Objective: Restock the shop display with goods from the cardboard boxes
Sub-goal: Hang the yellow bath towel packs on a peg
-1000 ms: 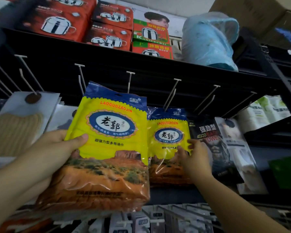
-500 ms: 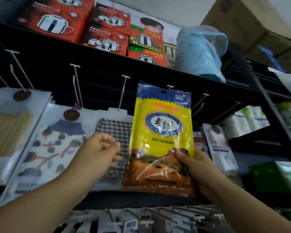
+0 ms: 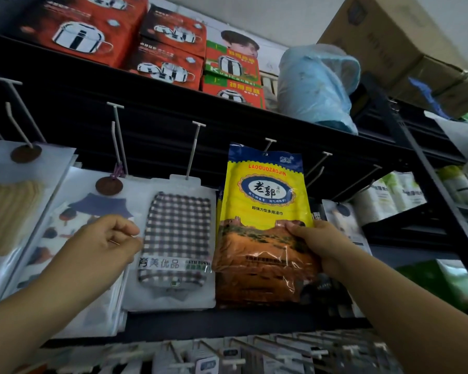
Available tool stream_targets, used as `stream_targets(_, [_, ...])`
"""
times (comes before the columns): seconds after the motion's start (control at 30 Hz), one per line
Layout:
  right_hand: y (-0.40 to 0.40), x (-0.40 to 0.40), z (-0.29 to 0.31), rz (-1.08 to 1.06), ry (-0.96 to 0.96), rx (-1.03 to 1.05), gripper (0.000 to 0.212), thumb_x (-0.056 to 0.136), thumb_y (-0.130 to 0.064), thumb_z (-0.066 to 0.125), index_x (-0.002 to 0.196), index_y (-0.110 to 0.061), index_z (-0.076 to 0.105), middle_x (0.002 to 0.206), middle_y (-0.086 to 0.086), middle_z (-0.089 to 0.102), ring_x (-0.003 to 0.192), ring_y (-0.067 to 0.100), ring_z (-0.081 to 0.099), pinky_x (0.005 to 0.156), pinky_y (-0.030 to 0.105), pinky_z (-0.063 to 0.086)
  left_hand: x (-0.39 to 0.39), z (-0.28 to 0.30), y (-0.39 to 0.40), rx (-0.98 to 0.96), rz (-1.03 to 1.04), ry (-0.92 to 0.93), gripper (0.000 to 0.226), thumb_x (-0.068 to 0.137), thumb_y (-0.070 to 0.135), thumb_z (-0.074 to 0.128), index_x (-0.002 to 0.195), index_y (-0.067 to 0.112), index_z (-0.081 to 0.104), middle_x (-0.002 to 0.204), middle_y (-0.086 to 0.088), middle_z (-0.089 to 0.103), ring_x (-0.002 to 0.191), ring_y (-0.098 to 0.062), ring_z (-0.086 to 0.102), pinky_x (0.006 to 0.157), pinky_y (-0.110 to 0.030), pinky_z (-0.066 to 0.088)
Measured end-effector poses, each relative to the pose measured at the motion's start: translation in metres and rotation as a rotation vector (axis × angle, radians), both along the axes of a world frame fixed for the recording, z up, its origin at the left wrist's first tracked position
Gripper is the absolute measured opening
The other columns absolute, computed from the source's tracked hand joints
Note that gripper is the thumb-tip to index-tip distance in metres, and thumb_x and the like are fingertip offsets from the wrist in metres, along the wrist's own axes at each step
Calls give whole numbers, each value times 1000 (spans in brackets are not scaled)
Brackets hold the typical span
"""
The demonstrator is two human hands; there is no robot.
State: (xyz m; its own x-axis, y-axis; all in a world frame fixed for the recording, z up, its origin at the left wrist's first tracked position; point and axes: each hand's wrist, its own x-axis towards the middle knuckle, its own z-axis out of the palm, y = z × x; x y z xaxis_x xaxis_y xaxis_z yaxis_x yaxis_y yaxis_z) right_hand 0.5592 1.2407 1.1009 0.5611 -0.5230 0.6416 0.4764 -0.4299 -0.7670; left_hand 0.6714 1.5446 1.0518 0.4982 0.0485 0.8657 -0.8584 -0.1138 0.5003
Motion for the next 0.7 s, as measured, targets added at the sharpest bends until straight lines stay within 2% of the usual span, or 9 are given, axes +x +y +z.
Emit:
stream_targets(0.13, [-5,2,-4,27,30,7,23,87,-22,70,99,-4,61,90,21,72,71,33,70,69,46,59,7,1,1,-16,0,9,18,85,12,65,78,28,63,72,-3,70,72,-31,65,72,-48,52])
stream_targets(0.27, [-12,7,-8,28,52,6,31,86,-22,72,107,-2,60,96,21,71,76,33,70,65,42,58,7,1,1,-18,-4,5,28,82,14,69,73,41,63,68,5,70,70,-31,65,73,-47,53])
stream_targets(0.37, [-15,18,-6,33,77,2,31,86,-23,71,109,-5,60,97,18,71,81,33,70,70,43,58,7,0,1,-25,-2,-12,25,80,15,71,74,37,64,66,4,70,69,-33,66,75,-49,52])
stream_targets(0.47, [-15,36,-4,-78,103,-24,28,86,-28,72,102,-11,56,101,16,68,90,34,68,83,51,56,9,0,2,-43,-10,-33,20,85,3,64,79,21,64,64,-4,68,67,-32,63,73,-46,51])
stream_targets(0.53, [-17,50,-2,-163,114,-69,33,84,-34,72,103,-12,56,102,15,67,92,34,66,86,51,55,9,0,6,-49,-22,-45,16,86,0,62,81,15,62,65,-7,67,67,-30,62,70,-42,50])
stream_targets(0.6, [-22,63,-2,-291,141,-139,37,84,-38,70,104,-10,58,103,12,67,93,33,65,86,47,55,9,0,13,-51,-15,-52,21,87,-1,61,78,18,62,62,-1,68,68,-29,62,67,-37,48])
stream_targets(0.7, [-23,71,-9,-465,129,-254,21,88,-35,66,82,-15,58,91,9,66,89,28,63,77,35,52,11,-1,25,-32,21,-47,29,87,0,60,74,25,64,61,8,68,69,-27,63,67,-35,48])
